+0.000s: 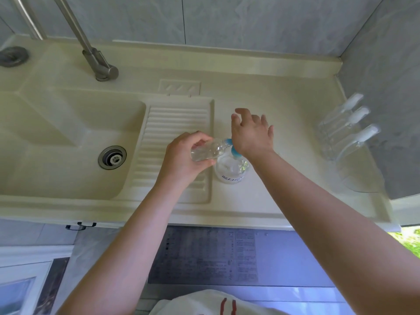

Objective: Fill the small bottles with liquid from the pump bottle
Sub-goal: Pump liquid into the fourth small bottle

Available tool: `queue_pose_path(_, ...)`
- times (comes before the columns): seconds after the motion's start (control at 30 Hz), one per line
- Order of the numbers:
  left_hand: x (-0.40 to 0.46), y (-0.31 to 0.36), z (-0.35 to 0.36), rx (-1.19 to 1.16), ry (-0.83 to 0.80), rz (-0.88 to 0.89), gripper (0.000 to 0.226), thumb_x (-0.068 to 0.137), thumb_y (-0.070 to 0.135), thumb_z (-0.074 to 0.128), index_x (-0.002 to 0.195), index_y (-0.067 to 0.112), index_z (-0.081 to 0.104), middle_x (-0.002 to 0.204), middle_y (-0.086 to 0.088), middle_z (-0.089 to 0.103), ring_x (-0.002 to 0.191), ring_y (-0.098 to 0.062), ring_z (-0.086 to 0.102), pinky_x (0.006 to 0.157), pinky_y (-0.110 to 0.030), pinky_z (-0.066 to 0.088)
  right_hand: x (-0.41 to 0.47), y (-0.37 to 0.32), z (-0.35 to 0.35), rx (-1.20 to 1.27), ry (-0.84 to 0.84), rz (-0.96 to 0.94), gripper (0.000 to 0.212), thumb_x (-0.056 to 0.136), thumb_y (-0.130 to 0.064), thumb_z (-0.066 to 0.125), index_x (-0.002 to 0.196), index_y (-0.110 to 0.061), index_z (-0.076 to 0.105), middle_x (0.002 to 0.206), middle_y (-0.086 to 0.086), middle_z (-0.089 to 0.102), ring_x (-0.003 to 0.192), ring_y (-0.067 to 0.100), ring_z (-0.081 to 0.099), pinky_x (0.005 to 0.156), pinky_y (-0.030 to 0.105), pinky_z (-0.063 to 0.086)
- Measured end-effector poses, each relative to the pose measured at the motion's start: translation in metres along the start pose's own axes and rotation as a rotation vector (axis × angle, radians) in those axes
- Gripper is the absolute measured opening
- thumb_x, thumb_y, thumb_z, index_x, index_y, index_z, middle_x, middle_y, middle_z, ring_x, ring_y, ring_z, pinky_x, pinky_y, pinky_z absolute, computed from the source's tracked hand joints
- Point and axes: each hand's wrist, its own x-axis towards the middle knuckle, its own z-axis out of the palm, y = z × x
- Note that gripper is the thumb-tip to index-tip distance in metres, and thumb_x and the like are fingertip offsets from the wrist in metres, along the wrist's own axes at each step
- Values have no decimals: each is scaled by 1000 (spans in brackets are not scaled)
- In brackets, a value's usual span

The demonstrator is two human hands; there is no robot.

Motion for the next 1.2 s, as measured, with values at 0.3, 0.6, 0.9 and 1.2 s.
queue_pose_path(0.3,1,2,-1,43,-2,11,45,65,15,86,104,28,69,97,8,64,90,-11,59,79,-7,37,-3,-3,-9,28,23,-20,48,101,-48,30,145,-32,41,157,6,34,153,28,-2,119,54,-8)
queue_pose_path(0.6,2,1,-2,62,-17,7,46,65,15,86,107,26,70,99,3,64,92,-13,58,81,-7,36,-1,-1,-2,-33,-25,1,47,102,-32,21,144,-34,41,149,8,43,152,32,7,118,58,-6)
queue_pose_path(0.9,0,5,-3,65,-22,4,46,68,16,85,109,27,69,101,5,63,91,-8,56,78,1,32,0,-4,-12,-21,-41,-13,49,100,-51,27,142,-34,44,146,9,46,149,29,15,116,61,-3)
queue_pose_path(1.2,2,1,-3,85,-38,2,46,66,16,86,106,27,68,99,4,63,91,-11,57,77,-1,33,3,1,-1,-81,-32,4,52,101,-50,19,145,-32,39,147,10,45,147,30,21,119,57,7)
